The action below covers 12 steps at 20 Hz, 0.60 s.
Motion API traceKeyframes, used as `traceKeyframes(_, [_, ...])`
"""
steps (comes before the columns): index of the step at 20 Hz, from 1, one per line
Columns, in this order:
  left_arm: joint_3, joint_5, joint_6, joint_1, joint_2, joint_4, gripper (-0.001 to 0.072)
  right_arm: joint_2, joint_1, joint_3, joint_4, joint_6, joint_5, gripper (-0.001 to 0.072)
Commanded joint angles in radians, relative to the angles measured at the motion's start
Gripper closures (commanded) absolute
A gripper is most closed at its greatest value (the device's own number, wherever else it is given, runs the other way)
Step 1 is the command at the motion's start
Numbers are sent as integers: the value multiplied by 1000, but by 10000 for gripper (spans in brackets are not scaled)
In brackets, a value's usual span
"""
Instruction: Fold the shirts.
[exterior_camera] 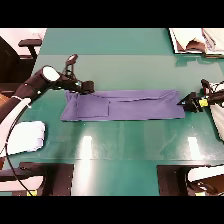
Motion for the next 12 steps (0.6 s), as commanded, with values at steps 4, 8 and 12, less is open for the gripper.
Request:
traceKeyframes(4, [109, 23, -26, -128, -158, -11, 684, -4, 100, 57, 46, -46, -51, 697])
traceKeyframes(8, [257, 4, -26, -207, -290, -16, 684, 108, 166, 216, 48, -21, 39, 697])
traceKeyframes(12, [388, -33, -30, -273, -410, -16, 684, 247, 276, 373, 49, 63, 39, 697])
